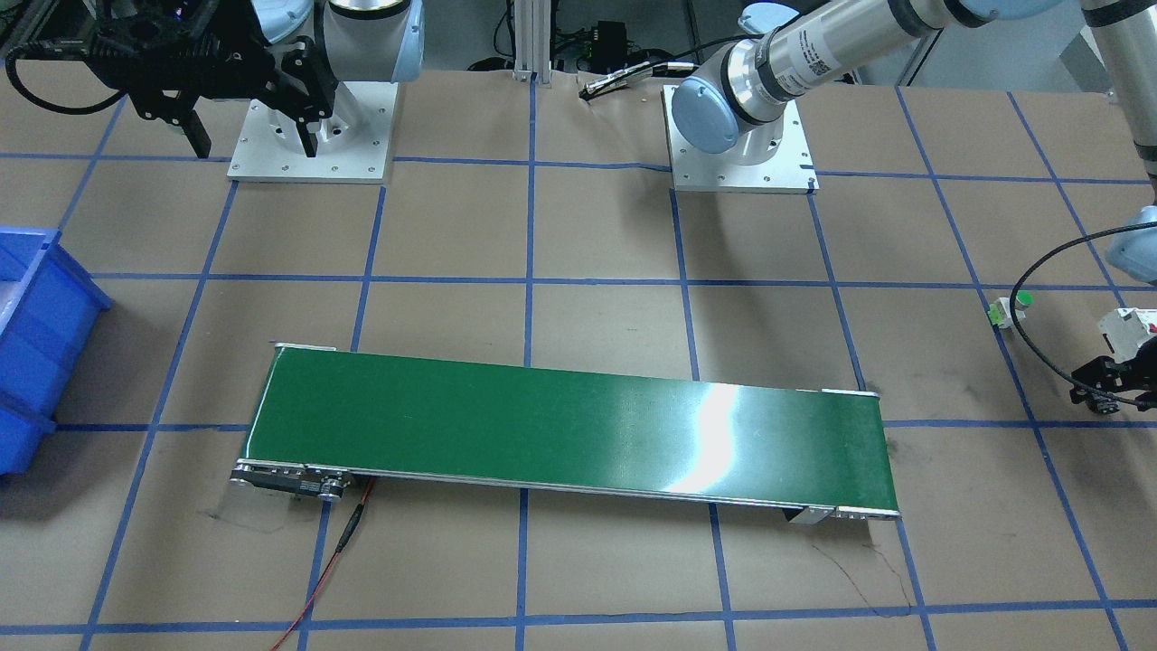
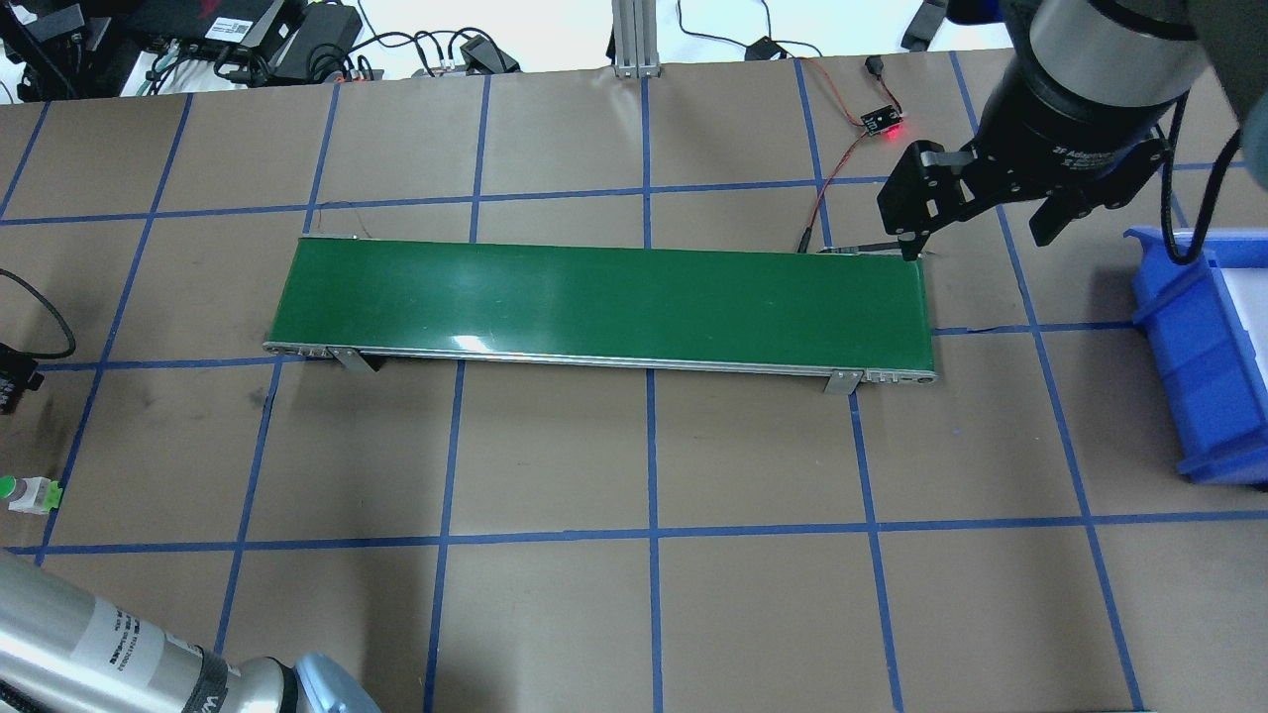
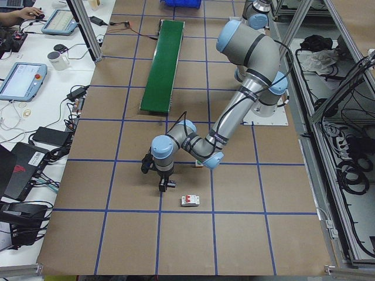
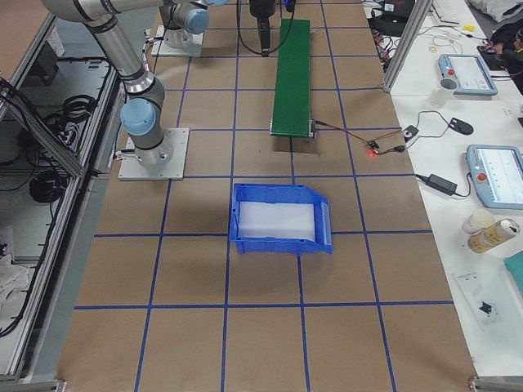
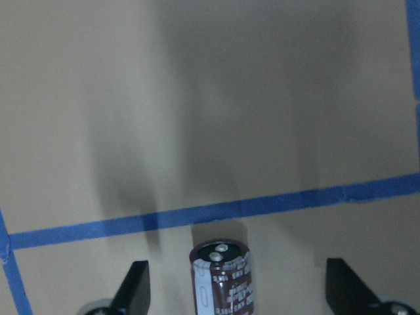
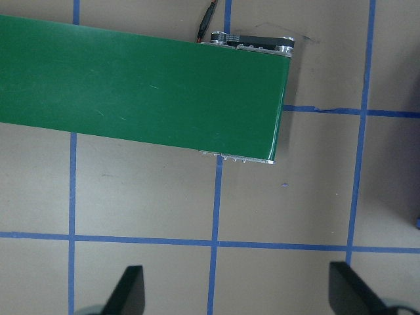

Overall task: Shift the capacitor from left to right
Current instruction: 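Close the left gripper on the brown capacitor and lift it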

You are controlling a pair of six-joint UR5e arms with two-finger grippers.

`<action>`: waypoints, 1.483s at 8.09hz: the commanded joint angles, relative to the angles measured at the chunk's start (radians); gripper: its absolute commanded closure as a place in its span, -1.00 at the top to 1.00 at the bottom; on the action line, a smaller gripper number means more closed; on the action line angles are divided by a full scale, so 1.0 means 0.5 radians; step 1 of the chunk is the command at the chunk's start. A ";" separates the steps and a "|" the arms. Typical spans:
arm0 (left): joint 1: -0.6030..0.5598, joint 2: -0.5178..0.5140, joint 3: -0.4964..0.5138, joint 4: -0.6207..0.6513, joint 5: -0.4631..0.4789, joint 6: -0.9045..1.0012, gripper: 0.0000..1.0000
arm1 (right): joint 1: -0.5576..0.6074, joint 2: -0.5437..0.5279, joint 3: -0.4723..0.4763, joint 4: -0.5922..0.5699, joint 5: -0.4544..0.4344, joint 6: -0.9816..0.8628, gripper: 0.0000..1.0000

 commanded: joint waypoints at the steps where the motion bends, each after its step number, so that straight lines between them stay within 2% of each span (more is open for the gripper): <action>1: 0.001 -0.005 0.000 0.000 0.000 -0.009 0.56 | 0.000 -0.002 0.000 0.001 0.000 0.000 1.00; 2: 0.001 -0.005 0.000 0.000 0.000 -0.015 0.56 | 0.000 -0.002 0.000 -0.002 0.000 0.000 1.00; 3: 0.001 -0.005 0.000 0.000 0.000 -0.012 0.42 | 0.000 -0.002 0.000 -0.002 0.003 0.000 1.00; 5: 0.001 -0.005 0.000 -0.003 0.000 -0.012 0.00 | 0.000 0.001 0.000 -0.002 0.003 0.000 1.00; 8: 0.001 0.001 0.003 0.000 0.003 -0.006 -0.95 | 0.000 0.005 0.000 -0.002 0.000 0.000 1.00; 9: 0.001 0.025 0.000 -0.003 0.003 -0.003 -1.00 | 0.000 0.004 0.000 -0.002 0.003 0.000 1.00; 12: -0.008 0.169 0.003 -0.266 0.041 -0.042 -1.00 | 0.000 0.004 0.000 -0.002 0.003 0.000 1.00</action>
